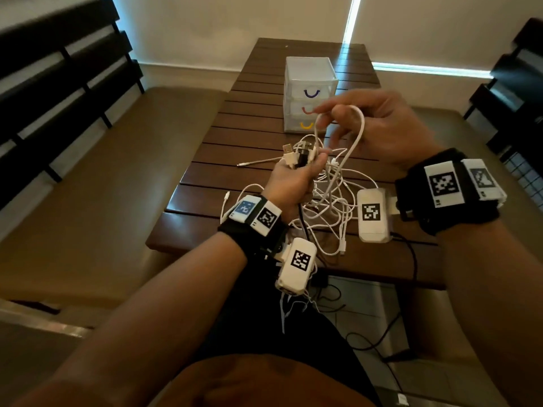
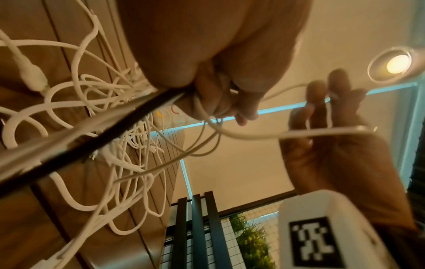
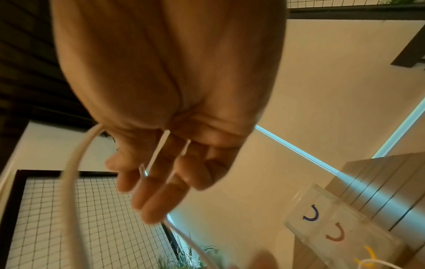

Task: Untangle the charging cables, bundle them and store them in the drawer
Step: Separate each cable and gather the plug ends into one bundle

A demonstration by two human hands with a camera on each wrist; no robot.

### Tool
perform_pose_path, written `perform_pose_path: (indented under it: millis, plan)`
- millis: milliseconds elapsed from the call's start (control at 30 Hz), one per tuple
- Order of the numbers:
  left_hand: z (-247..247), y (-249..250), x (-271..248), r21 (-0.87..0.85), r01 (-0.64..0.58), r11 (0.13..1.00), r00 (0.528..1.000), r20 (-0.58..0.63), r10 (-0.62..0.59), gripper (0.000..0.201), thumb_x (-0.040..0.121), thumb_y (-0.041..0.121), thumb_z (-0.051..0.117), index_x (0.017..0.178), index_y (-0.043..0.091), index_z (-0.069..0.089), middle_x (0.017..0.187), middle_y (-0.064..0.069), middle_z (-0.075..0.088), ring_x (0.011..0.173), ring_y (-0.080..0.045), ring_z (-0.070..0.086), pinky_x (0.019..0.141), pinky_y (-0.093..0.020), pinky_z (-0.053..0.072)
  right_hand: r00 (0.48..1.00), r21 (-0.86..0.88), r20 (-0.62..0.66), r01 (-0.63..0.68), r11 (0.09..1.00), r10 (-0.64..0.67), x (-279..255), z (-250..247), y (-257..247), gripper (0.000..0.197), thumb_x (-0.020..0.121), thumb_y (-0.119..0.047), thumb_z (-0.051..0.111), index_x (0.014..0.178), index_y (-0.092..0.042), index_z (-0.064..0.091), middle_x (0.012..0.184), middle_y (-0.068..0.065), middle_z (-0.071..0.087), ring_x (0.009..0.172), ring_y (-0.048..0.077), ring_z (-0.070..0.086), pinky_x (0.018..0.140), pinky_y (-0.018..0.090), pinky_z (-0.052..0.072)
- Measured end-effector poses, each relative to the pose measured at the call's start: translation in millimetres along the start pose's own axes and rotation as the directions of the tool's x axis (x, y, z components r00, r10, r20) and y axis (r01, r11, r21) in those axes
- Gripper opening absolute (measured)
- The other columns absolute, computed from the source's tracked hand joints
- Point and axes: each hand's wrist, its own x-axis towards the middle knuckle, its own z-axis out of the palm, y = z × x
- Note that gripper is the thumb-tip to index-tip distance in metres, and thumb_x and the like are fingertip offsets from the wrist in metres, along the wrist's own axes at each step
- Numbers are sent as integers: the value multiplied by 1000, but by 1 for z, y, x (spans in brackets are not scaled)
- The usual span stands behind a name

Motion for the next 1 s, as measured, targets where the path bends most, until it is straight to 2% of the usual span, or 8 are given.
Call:
perform_pose_path:
  millis: [100,200,267,333,467,667,833,1000]
  plan:
    - [4,-4,8,88,-19,996,995,-93,27,9,88,20,69,82,17,63,48,9,40,37,-4,29,36,-15,25,973,40,-200,125,991,-115,-8,0,-4,28,94,-14,53,121,-7,58,96,2,68,82,14,68,67,20,52]
    - [-3,1,10,100,-53,994,996,-64,59,10,93,21,62,86,15,68,51,9,35,38,-4,25,37,-15,21,891,124,-443,-53,991,103,-24,20,15,28,94,-9,58,117,-24,55,71,-8,67,57,6,60,50,19,47]
    - [-11,5,9,88,-73,993,997,7,73,14,96,21,57,91,16,69,53,9,36,40,-4,25,38,-17,17,891,102,-249,-366,925,380,-40,38,45,38,89,-7,64,118,-27,48,64,-8,66,48,4,57,43,18,45]
    - [-23,6,9,68,-81,994,995,71,76,18,98,23,53,96,16,69,54,7,35,43,-5,25,41,-21,17,764,-147,63,-629,763,642,-56,55,81,57,83,-19,73,130,-27,42,84,-3,72,60,9,65,51,24,51]
    - [-50,8,7,-20,-116,993,984,137,117,24,88,33,60,103,18,72,64,1,34,47,-8,27,50,-27,13,612,-348,108,-715,606,784,-52,57,128,49,87,-24,70,132,-21,52,108,2,66,84,11,62,63,20,48]
    - [-69,26,-9,102,-88,991,973,222,64,23,97,16,47,108,14,67,62,6,44,46,-4,30,41,-16,17,747,-515,-103,-605,607,657,-15,33,136,55,85,-10,61,134,-30,50,127,0,60,116,20,58,102,32,45]
    - [-69,25,-9,181,-114,977,971,229,71,22,95,20,50,110,17,67,58,11,37,48,-6,23,42,-19,15,780,-612,-247,-586,532,575,-2,30,100,53,83,-24,67,134,-26,52,131,3,59,118,24,56,96,32,43]
    - [-47,17,-6,130,-109,986,953,295,66,20,94,19,52,105,17,69,65,1,29,47,-5,26,39,-15,23,890,-505,-293,-454,734,349,-9,48,58,26,77,-27,73,101,-22,64,89,-1,66,83,18,63,70,30,47]
